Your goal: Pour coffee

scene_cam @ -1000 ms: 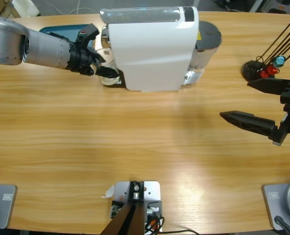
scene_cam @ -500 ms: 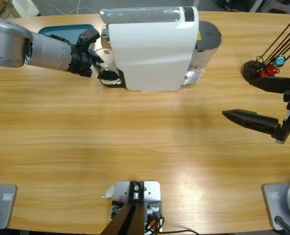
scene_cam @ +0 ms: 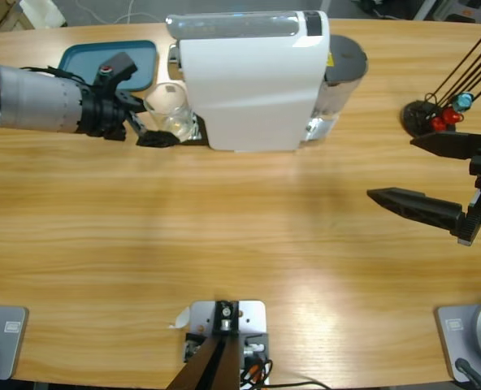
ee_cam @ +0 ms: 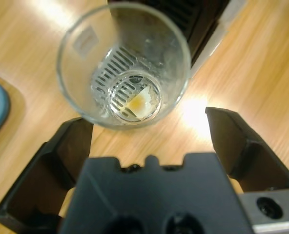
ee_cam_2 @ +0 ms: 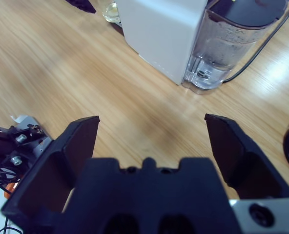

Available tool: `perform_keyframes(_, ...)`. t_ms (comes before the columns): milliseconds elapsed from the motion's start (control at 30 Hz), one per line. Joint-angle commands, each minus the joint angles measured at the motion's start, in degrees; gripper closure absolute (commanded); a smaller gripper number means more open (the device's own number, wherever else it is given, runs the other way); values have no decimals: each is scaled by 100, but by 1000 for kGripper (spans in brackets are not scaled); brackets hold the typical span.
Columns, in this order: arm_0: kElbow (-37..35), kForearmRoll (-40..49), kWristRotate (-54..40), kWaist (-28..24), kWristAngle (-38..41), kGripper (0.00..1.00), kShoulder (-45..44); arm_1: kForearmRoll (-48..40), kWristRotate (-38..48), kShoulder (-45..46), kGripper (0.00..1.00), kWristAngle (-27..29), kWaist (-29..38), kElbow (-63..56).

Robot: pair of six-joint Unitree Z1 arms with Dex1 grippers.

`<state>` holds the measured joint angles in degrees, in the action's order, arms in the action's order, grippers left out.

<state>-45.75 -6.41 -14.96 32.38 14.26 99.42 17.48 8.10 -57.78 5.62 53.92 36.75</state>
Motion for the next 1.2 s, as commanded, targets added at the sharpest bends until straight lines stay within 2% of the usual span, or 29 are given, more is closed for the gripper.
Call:
perform_keyframes(33,225,203,-42,-12,-78,13,-265,-60,-72,67,9,-105,-57,-186)
perform_keyframes(200,453,384,116,-16,-392,13,-796,-78,-72,48,9,-113,-57,-188)
perform_keyframes(333,926,296,708,-229,-572,16,-1095,-87,-72,48,7,-112,-57,-193)
perform_keyframes(433,1025,224,1032,-403,-686,59,-974,-87,-72,53,13,-113,-57,-195)
perform_keyframes(633,888,-502,1545,-496,-904,59,-313,-85,-72,74,13,-108,-57,-203)
perform_keyframes(800,462,-507,1726,-487,-916,59,197,-87,-72,65,12,-96,-57,-203)
perform_keyframes(1200,336,-511,1693,-478,-925,59,362,-124,-72,-67,12,-99,-57,-195)
